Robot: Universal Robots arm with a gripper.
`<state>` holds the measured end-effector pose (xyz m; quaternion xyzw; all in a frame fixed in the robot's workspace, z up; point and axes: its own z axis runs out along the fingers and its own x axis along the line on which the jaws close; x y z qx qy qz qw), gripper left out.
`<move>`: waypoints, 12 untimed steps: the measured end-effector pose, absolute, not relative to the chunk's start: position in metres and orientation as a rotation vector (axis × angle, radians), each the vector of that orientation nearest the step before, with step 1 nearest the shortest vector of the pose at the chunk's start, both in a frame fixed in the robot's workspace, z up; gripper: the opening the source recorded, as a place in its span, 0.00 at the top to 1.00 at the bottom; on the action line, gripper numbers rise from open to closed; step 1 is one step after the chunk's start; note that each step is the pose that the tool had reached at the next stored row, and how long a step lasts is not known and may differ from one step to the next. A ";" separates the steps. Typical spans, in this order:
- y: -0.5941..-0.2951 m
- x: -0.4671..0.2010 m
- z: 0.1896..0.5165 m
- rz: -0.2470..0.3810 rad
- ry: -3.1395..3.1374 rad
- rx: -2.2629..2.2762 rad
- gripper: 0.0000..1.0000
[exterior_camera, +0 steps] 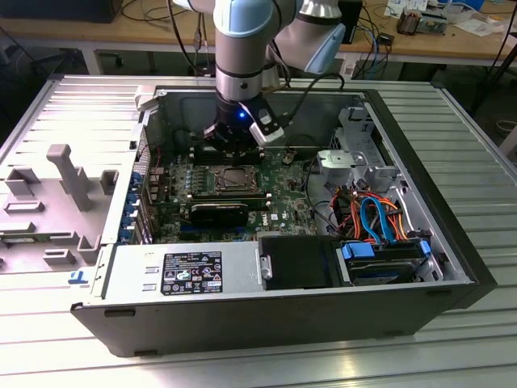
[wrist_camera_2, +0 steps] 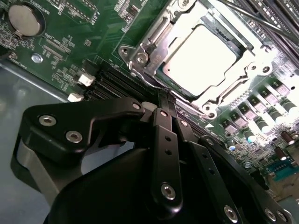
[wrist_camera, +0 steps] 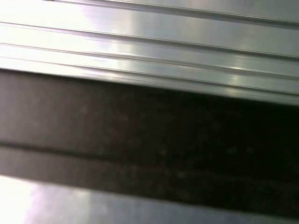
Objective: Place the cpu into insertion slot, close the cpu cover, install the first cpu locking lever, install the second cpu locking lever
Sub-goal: 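Install the first cpu locking lever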
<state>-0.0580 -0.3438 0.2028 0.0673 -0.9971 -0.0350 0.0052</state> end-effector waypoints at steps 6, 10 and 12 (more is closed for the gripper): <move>-0.344 -0.048 0.203 -0.109 -3.121 0.211 0.89; -0.344 -0.042 0.203 -0.111 -3.120 0.211 0.89; -0.344 -0.039 0.203 -0.113 -3.120 0.211 0.89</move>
